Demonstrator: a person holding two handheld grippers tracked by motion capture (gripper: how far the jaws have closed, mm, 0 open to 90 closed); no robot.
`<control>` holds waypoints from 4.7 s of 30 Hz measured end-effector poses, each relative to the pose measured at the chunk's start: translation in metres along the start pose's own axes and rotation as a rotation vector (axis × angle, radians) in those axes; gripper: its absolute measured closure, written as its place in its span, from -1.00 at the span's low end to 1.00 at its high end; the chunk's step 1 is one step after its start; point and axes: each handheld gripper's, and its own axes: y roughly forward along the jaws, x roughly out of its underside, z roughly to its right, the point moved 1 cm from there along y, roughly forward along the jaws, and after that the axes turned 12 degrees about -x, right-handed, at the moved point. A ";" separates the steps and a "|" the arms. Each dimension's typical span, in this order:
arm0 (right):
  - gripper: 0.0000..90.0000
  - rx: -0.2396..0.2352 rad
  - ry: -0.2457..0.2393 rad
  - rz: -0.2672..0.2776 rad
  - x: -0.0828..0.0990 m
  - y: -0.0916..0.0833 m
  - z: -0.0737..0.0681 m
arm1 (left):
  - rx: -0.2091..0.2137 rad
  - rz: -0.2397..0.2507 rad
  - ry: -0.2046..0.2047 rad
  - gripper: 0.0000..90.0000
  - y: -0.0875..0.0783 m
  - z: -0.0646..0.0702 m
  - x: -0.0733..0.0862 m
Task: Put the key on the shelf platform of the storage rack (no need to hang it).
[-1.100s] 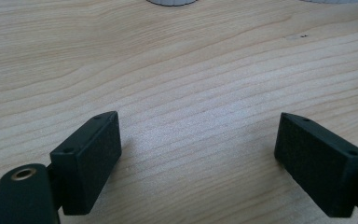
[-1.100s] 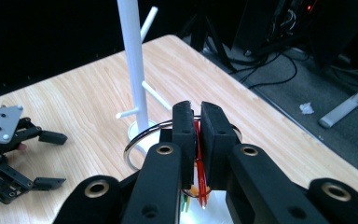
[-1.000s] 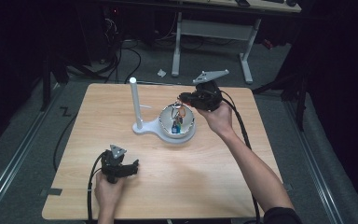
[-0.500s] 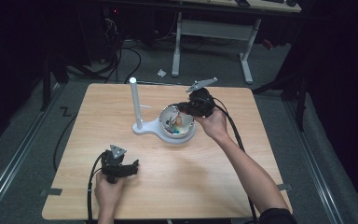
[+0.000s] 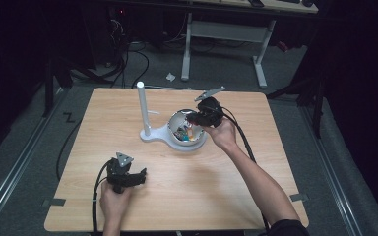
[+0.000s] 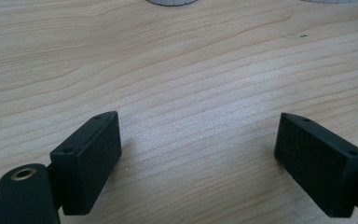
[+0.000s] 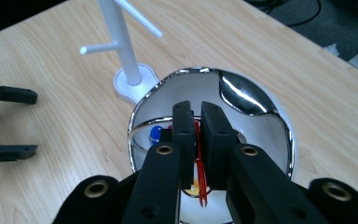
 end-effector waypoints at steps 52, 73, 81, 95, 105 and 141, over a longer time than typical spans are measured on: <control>-0.05 -0.038 0.145 0.128 0.043 -0.030 0.010 | 0.001 0.004 0.004 -0.67 0.000 0.000 0.000; -0.14 -0.036 0.174 0.167 0.053 -0.074 0.007 | -0.004 0.003 -0.009 -0.67 0.000 0.000 0.000; -0.19 0.005 0.158 0.174 0.067 -0.090 0.003 | -0.004 0.003 -0.009 -0.67 0.000 0.001 0.000; -0.11 0.060 0.198 0.201 0.093 -0.118 0.011 | -0.004 0.004 -0.007 -0.67 0.000 0.000 0.000; -0.10 0.082 0.198 0.220 0.105 -0.136 0.007 | -0.004 0.003 -0.008 -0.67 0.000 0.000 0.000; -0.05 0.161 0.265 0.274 0.165 -0.167 -0.011 | 0.000 0.003 0.002 -0.67 0.000 0.000 0.000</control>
